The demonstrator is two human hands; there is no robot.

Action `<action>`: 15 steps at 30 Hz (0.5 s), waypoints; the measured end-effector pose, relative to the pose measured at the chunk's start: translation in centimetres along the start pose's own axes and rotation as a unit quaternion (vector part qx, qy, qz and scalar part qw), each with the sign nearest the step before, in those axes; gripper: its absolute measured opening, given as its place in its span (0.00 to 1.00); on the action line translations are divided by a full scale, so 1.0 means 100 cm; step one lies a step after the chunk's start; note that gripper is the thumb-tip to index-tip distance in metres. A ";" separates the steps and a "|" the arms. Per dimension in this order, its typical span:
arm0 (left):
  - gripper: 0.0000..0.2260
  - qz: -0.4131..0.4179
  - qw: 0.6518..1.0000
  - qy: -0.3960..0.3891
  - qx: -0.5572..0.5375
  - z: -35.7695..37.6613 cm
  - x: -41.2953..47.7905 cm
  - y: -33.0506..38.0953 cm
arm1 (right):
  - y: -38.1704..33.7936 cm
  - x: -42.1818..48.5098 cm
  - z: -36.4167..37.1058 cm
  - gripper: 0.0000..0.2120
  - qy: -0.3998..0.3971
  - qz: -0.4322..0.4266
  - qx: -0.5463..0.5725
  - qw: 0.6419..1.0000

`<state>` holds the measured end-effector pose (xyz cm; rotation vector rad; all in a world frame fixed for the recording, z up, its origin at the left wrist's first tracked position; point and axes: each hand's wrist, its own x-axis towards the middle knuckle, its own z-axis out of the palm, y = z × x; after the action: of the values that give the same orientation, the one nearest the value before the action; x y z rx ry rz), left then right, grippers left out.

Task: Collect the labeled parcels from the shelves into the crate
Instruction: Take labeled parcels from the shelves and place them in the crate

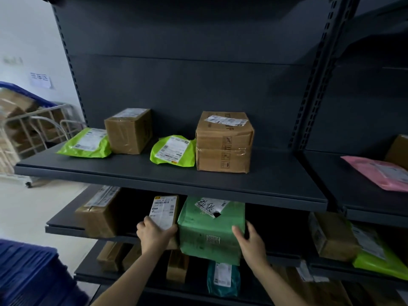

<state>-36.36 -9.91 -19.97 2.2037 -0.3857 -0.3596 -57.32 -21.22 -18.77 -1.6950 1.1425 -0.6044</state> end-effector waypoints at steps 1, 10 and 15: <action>0.38 -0.001 1.000 -0.001 -0.001 -0.002 0.005 -0.001 | -0.002 0.001 0.006 0.33 0.003 -0.006 -0.004 1.000; 0.41 -0.004 1.000 -0.018 0.004 -0.008 0.051 -0.011 | -0.017 0.013 0.034 0.29 0.035 -0.006 0.004 0.999; 0.41 -0.010 0.999 -0.032 0.006 -0.004 0.064 -0.017 | -0.018 0.017 0.039 0.28 0.047 0.006 0.010 0.999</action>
<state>-30.11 -11.15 -21.93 2.2121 -0.4023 -0.4408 -52.73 -20.81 -18.95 -1.6562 1.2097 -0.6915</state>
